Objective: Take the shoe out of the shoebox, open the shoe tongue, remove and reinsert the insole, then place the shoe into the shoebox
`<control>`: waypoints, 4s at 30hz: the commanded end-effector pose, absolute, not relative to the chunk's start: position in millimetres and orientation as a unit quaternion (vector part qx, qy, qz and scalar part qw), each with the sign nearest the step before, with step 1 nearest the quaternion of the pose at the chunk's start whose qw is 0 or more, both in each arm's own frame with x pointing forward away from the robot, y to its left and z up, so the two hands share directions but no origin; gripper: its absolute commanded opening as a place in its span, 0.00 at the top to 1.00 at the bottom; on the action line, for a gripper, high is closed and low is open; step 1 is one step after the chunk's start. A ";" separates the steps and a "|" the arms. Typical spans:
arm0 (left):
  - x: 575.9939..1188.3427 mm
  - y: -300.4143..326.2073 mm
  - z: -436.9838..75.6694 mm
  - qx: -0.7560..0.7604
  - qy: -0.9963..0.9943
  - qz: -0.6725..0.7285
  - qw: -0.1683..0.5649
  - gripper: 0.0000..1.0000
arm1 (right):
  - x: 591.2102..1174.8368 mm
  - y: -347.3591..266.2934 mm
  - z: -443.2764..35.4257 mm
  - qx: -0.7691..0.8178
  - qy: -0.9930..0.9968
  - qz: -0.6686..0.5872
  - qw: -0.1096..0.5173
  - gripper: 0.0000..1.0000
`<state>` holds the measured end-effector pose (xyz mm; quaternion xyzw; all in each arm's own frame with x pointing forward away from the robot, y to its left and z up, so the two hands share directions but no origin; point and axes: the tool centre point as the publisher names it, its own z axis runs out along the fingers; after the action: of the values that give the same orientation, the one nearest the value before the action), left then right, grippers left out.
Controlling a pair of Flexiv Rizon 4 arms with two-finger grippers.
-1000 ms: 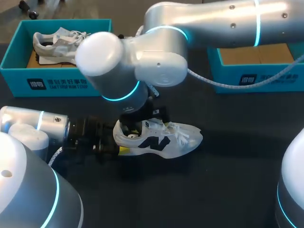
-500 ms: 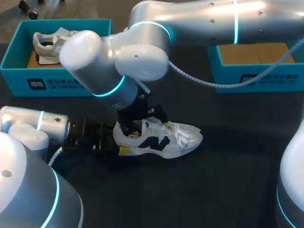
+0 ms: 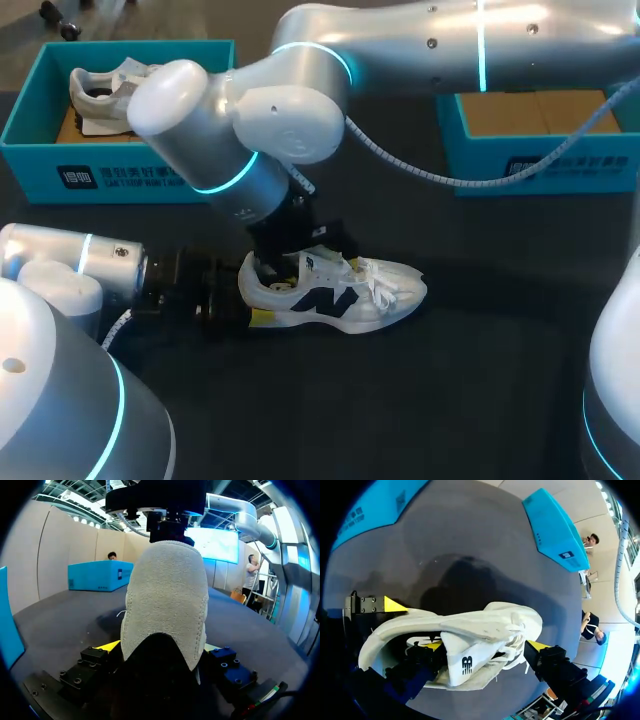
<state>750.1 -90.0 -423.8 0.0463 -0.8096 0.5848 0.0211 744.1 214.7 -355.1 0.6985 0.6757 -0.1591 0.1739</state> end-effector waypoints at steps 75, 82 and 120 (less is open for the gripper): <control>749.0 -89.5 -424.3 0.047 -0.810 0.585 0.020 1.00 | 741.8 167.5 -317.9 0.936 0.317 -0.042 0.149 1.00; 749.0 -89.5 -424.3 0.047 -0.810 0.585 0.020 1.00 | 737.8 158.9 -317.1 0.943 0.311 -0.021 0.116 1.00; 749.0 -89.5 -424.3 0.047 -0.810 0.585 0.020 1.00 | 722.7 109.1 -347.9 0.968 0.234 -0.014 0.088 0.55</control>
<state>750.1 -89.8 -423.7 0.0464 -0.8096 0.5848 0.0210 728.5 107.4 -339.1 0.7965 0.5982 -0.0503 0.0722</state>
